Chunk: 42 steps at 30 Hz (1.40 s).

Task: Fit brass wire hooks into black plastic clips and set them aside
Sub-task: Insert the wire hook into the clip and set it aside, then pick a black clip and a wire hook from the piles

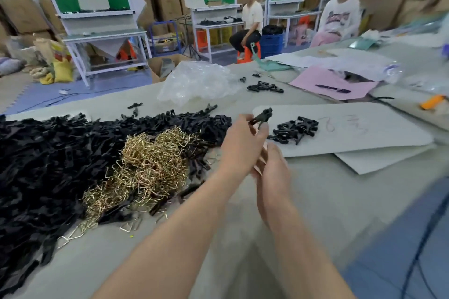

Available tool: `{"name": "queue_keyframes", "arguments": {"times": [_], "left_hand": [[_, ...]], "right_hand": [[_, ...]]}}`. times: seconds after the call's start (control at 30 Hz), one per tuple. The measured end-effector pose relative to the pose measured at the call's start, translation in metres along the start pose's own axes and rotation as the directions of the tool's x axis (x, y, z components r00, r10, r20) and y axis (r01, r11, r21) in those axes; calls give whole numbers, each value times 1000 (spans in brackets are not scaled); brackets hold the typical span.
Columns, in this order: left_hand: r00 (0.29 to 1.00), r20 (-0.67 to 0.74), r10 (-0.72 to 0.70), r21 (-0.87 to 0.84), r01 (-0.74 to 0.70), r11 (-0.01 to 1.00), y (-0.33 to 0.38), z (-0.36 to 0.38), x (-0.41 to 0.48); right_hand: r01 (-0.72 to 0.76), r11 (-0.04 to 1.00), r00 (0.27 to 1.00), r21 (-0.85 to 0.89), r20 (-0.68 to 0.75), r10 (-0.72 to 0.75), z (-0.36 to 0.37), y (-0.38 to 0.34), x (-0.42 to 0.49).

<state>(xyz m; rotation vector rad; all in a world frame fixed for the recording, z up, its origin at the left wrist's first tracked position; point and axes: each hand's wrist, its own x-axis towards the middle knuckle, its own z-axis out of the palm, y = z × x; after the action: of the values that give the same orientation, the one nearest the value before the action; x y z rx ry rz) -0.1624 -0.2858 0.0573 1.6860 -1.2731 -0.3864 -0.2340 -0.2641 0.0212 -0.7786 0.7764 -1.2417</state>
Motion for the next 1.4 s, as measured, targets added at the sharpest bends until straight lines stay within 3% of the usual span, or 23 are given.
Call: {"name": "queue_keyframes", "arguments": {"times": [0.13,0.33,0.4,0.5,0.6,0.73,0.83,0.97,1.07,1.27,1.4], "left_hand": [[983,178,-54,17,52,999,28,43,38],[987,150,53,-79,-42,996,-6,-5,-23],[990,72,121,13,-122,992,-28,-44,-57],[971,-59,234,288,-208,935,-65,-107,-108],[953,-220,209,506,-72,859,-108,-163,-157],[910,-379,170,787,220,577,-159,-225,-206],[871,-473,134,802,363,475,-179,-252,-220],[873,-470,132,823,379,423,-183,-257,-211],[865,-479,149,820,380,428,-185,-262,-202],[879,-456,138,823,357,443,-189,-258,-200],[880,-456,132,806,346,480,-186,-256,-198]], "right_hand": [[-8,1000,997,-16,-75,6,-17,-18,12],[18,989,1000,-144,21,-15,7,-8,-11],[19,983,996,-185,86,-3,27,8,-31],[90,945,964,-313,266,-4,58,39,-71],[223,873,891,-434,454,-1,91,68,-112],[344,791,816,-506,578,15,130,99,-147],[408,712,780,-572,624,55,149,119,-156],[485,629,759,-608,650,42,158,137,-153],[436,676,780,-594,624,46,158,145,-147],[147,855,854,-498,499,143,156,144,-132],[122,863,852,-490,498,161,156,144,-131]]}}
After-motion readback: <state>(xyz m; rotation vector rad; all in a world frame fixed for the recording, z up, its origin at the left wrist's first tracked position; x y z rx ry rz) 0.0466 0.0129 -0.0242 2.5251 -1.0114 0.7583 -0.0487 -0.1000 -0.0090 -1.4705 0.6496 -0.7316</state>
